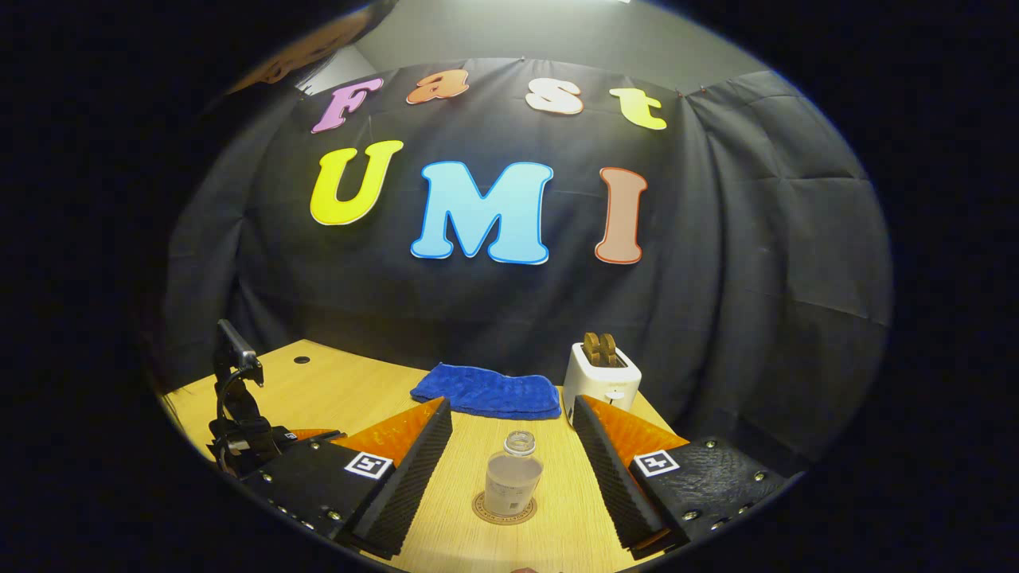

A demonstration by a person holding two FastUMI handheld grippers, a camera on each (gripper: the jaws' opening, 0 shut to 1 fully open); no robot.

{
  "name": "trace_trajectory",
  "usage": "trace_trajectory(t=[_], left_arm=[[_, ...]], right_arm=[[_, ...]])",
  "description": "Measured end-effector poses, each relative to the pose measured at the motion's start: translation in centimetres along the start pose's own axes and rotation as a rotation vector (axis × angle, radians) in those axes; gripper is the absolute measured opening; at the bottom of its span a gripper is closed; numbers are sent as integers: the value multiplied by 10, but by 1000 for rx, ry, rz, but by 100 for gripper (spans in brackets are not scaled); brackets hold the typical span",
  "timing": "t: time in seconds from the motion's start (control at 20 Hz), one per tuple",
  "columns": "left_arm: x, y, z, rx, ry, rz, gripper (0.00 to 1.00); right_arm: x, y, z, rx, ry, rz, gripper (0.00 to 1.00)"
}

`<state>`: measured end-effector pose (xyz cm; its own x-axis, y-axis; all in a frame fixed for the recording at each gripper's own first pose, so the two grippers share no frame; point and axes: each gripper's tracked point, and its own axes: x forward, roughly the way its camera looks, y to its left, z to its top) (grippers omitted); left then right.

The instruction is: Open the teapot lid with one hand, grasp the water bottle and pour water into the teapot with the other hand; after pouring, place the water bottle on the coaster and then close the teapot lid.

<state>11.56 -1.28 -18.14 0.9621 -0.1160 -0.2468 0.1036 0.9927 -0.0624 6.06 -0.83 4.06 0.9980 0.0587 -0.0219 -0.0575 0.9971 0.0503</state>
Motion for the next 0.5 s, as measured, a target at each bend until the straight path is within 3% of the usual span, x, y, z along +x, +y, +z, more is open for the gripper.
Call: trace_trajectory(t=[0.35, 0.45, 0.5], left_arm=[[0, 2, 2, 24, -28, -6, 16], [-1, 11, 1, 45, -15, 7, 33], [-4, 12, 1, 31, -6, -4, 57]], right_arm=[[-5, -3, 3, -15, 0, -29, 95], [-5, 1, 8, -19, -12, -28, 95], [-4, 3, 12, -15, -25, -25, 95]])
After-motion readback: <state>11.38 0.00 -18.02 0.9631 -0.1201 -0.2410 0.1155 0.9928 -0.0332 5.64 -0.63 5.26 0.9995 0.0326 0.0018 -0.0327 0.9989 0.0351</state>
